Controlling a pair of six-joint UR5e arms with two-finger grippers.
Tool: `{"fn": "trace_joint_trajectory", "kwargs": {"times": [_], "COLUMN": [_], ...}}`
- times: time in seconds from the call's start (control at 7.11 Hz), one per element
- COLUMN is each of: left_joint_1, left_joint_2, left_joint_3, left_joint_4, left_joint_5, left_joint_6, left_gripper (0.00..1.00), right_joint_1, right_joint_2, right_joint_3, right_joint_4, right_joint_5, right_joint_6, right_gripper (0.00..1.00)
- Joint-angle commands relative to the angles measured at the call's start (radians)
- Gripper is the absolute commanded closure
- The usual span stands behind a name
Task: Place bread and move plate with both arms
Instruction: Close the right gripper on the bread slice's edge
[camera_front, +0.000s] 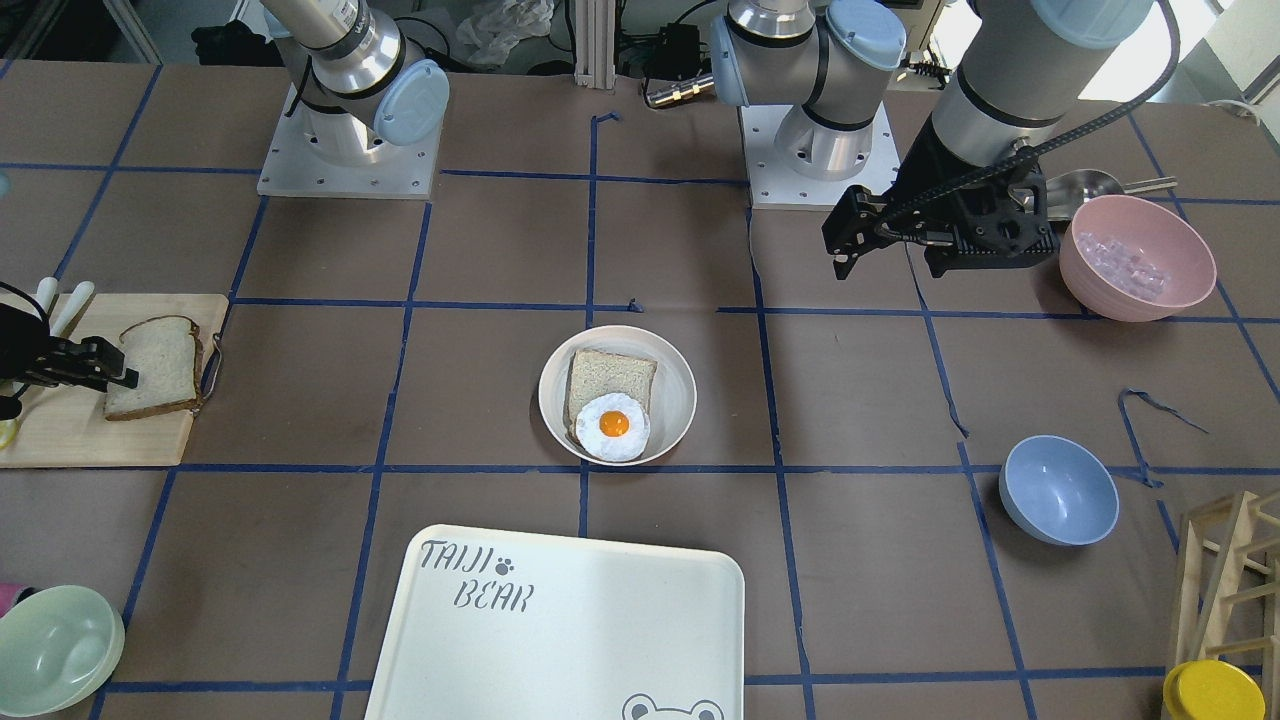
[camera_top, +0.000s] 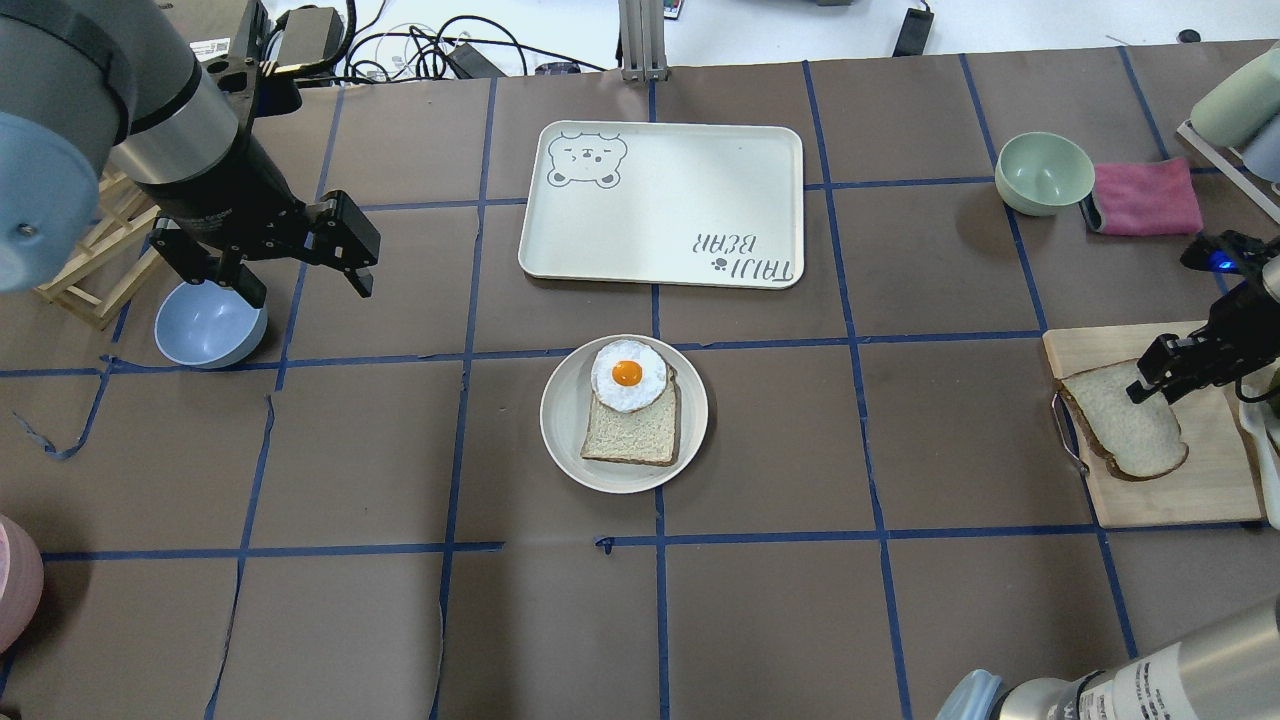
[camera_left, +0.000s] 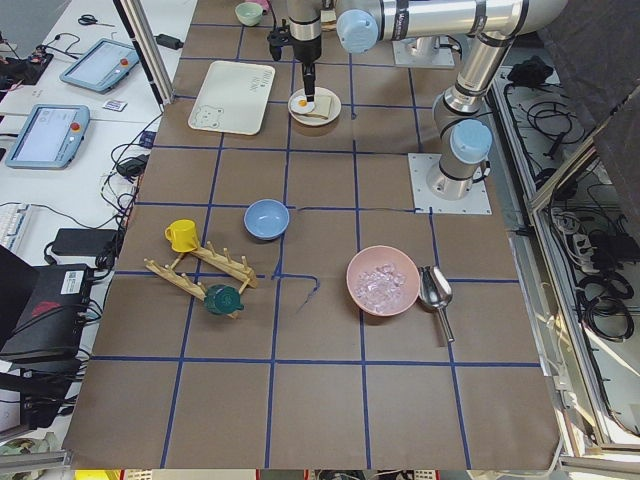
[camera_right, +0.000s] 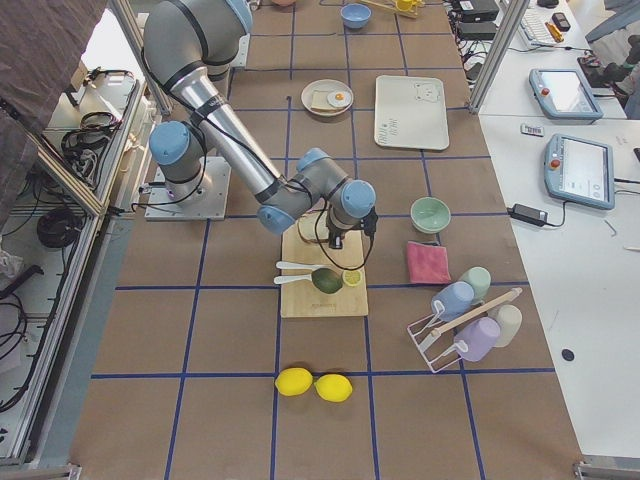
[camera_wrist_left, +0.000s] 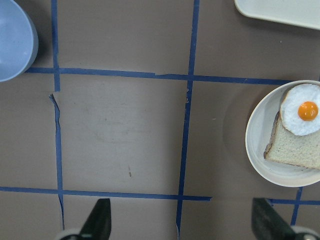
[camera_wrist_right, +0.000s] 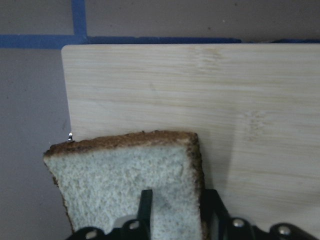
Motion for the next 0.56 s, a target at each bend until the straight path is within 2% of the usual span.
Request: {"fn": "trace_joint_trajectory", "kwargs": {"times": [0.0, 0.42], "left_joint_1": [0.0, 0.0], "left_joint_2": [0.001, -0.001], "left_joint_3": [0.001, 0.0], "left_joint_4": [0.0, 0.0], "left_joint_5": [0.0, 0.0], "left_joint_6": [0.001, 0.002], "left_gripper": [0.0, 0.0], "right_joint_1": [-0.001, 0.0], "right_joint_2": [0.0, 0.0], "right_joint_3": [0.004, 0.002], "right_joint_4": [0.002, 0.002], "right_joint_5": [-0.047, -0.044], "right_joint_6": [-0.001, -0.016], "right_gripper": [1.0, 1.0]}}
